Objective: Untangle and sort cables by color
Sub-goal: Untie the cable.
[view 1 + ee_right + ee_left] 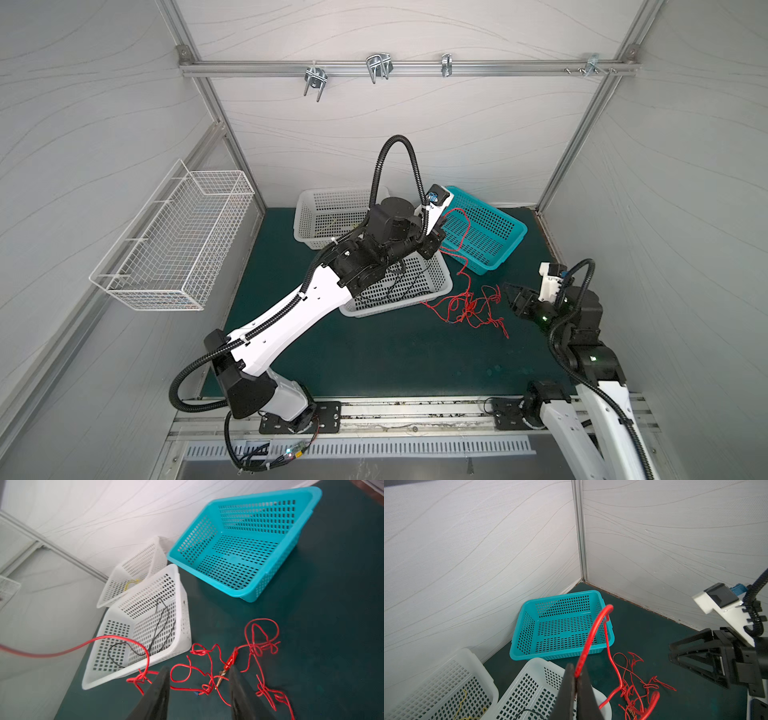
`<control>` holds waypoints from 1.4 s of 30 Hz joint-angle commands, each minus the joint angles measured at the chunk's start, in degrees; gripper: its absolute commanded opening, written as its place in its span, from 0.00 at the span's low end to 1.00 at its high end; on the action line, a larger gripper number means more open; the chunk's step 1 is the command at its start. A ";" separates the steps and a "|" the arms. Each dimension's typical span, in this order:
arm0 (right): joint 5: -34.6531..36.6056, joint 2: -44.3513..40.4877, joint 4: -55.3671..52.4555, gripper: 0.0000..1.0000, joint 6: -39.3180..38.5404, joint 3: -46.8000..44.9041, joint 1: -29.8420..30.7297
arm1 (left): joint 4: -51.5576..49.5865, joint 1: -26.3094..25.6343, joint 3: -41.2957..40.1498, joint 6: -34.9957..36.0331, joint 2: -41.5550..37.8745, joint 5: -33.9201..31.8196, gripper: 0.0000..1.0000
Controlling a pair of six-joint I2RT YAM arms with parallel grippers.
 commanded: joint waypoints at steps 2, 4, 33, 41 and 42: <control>-9.01 0.67 4.85 0.49 -1.32 1.33 1.08 | 2.94 -0.12 1.67 0.81 0.32 -0.13 0.00; -9.05 2.60 4.87 0.49 -1.23 1.06 2.49 | 2.95 -0.05 1.71 0.94 0.28 -0.14 0.00; 18.81 15.11 8.40 0.00 0.01 -2.13 22.39 | 2.28 0.11 0.53 3.23 -1.93 -7.09 0.00; 25.04 3.63 -5.08 0.00 -1.12 5.56 20.01 | 2.38 5.35 -4.31 -1.30 -5.61 -7.22 0.00; 23.35 2.52 -4.93 0.00 -2.19 6.50 20.00 | 2.44 5.84 -4.96 -1.48 -5.95 -7.09 0.00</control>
